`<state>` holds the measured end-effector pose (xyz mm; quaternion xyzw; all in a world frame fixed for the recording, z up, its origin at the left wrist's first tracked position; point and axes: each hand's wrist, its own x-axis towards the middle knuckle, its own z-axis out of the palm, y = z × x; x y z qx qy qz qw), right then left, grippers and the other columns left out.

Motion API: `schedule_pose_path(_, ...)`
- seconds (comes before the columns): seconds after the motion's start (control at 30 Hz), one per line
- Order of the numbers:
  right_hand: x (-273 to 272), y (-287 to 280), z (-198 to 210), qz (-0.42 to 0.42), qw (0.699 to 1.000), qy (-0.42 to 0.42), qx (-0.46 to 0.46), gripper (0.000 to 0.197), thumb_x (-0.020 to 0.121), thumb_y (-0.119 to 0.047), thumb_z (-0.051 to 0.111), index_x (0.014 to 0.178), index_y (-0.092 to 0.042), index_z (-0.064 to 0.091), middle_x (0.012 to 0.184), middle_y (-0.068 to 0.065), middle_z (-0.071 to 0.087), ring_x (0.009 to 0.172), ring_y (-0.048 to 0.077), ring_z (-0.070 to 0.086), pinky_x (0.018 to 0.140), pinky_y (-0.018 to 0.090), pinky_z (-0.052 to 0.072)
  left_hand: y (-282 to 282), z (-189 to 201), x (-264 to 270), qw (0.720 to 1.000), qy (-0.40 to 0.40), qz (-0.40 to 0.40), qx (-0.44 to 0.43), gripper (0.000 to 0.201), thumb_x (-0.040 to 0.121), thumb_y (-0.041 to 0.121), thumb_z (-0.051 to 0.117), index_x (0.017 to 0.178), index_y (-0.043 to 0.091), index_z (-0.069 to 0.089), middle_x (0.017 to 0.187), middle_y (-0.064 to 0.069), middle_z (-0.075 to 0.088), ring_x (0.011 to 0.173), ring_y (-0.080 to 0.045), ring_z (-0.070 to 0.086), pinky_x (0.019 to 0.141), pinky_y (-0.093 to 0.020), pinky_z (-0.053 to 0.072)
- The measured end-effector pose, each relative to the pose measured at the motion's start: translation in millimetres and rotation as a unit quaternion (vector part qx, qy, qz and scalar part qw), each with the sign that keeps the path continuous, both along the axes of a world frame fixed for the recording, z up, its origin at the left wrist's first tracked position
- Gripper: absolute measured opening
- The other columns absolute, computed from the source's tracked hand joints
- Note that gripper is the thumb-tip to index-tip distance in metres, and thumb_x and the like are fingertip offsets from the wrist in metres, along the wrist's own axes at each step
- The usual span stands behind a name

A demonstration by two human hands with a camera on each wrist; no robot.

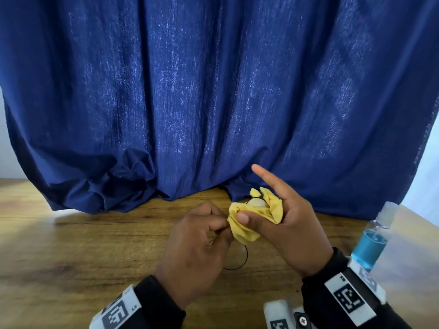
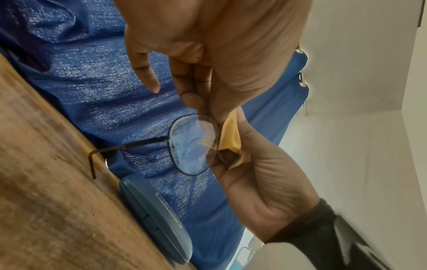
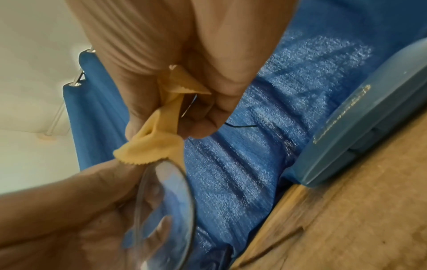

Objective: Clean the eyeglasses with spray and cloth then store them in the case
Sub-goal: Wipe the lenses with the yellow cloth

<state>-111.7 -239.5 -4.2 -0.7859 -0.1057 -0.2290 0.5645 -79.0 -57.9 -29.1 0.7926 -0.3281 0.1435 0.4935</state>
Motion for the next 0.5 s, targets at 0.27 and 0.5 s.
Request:
schedule_pose_path(0.27,14.8,-29.0,-8.9,-0.133,0.981,-0.042,0.135,0.049,0.073,-0.037,0.081,0.121,-0.034,0.069,0.093,0.004,0.076,0.09,0.017,0.071,0.082,0.037,0.061,5.1,6.0,2.2,0.998,0.043,0.029,-0.043,0.015,0.091,0.026,0.072,0.082,0.032,0.083,0.084,0.011,0.07,0.085,-0.007,0.067,0.071,-0.011,0.05)
schedule_pose_path(0.5,16.5,-17.8,-13.9,-0.114,0.983,0.059,0.13,0.021,0.09,-0.031,0.07,0.111,-0.034,0.072,0.098,0.013,0.071,0.062,0.013,0.061,0.056,0.035,0.055,4.7,18.6,2.7,0.911,0.304,0.029,-0.278,0.02,0.094,0.018,0.068,0.085,0.009,0.084,0.086,0.001,0.083,0.07,0.006,0.072,0.054,-0.004,0.048)
